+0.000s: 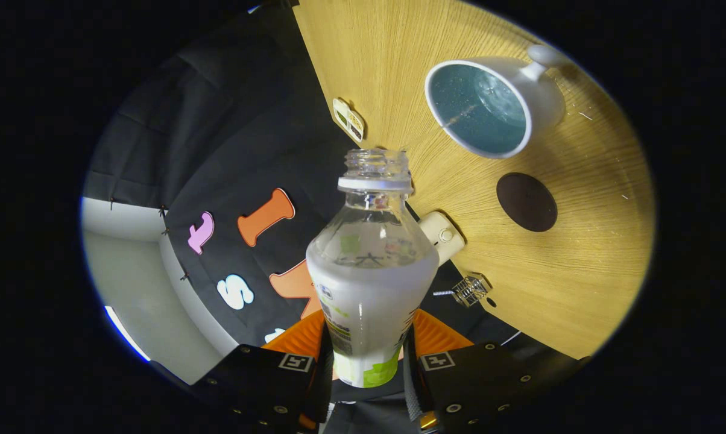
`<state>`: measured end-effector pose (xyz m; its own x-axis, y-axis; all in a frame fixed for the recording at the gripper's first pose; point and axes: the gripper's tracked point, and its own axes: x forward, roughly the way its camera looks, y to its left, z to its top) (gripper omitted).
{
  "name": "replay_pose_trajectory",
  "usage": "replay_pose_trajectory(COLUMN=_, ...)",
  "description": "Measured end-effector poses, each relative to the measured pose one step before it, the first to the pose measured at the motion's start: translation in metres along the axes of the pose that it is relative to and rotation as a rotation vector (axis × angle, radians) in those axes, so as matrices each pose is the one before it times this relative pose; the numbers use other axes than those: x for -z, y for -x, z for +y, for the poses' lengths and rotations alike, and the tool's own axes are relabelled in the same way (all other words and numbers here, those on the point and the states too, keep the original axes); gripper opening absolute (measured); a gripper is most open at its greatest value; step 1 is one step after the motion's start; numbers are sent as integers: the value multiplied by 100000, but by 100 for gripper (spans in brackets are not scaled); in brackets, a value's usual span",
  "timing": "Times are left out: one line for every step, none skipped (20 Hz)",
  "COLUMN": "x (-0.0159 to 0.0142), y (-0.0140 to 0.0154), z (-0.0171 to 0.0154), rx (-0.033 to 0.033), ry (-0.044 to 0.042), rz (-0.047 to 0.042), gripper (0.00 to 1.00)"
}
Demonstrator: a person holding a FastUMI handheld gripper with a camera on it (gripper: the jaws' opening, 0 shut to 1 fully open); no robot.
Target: Take the bottle from table, then pour the juice into the cup, finally place the bottle on the coaster
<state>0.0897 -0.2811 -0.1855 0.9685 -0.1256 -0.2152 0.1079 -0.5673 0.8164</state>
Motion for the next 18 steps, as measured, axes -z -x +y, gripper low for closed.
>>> replay_pose_trajectory(x=3, y=54, z=204, rx=-478, ry=1092, rz=210, gripper=50)
replay_pose_trajectory(x=-48, y=-92, z=-215, rx=476, ry=1670, rz=156, gripper=50)
replay_pose_trajectory(x=-28, y=-27, z=-346, rx=319, ry=2949, rz=-167, gripper=50)
replay_pose_trajectory(x=51, y=-233, z=-201, rx=907, ry=4528, rz=213, gripper=50)
replay_pose_trajectory(x=58, y=-7, z=-535, rx=1466, ry=6475, rz=-124, gripper=50)
replay_pose_trajectory(x=204, y=-247, z=-676, rx=1672, ry=7556, rz=712, gripper=50)
replay_pose_trajectory(x=126, y=240, z=-538, rx=1335, ry=6858, rz=-293, gripper=50)
replay_pose_trajectory(x=26, y=-202, z=-203, rx=495, ry=5470, rz=226, gripper=50)
replay_pose_trajectory(x=-298, y=170, z=16, rx=1092, ry=6435, rz=-776, gripper=50)
replay_pose_trajectory(x=-33, y=-163, z=-791, rx=3177, ry=8476, rz=-1169, gripper=50)
replay_pose_trajectory(x=170, y=-75, z=-907, rx=3543, ry=8663, rz=-565, gripper=50)
replay_pose_trajectory(x=52, y=-43, z=-370, rx=1877, ry=7722, rz=-984, gripper=50)
replay_pose_trajectory(x=-107, y=390, z=118, rx=151, ry=7177, rz=-861, gripper=50)
replay_pose_trajectory(x=129, y=292, z=609, rx=16, ry=6968, rz=-237, gripper=50)
replay_pose_trajectory(x=176, y=354, z=409, rx=335, ry=6645, rz=-394, gripper=50)
replay_pose_trajectory(x=9, y=17, z=217, rx=666, ry=6582, rz=-837, gripper=51)
replay_pose_trajectory(x=-22, y=-232, z=284, rx=896, ry=7149, rz=-1034, gripper=51)
replay_pose_trajectory(x=-113, y=-204, z=278, rx=939, ry=5978, rz=-1035, gripper=51)
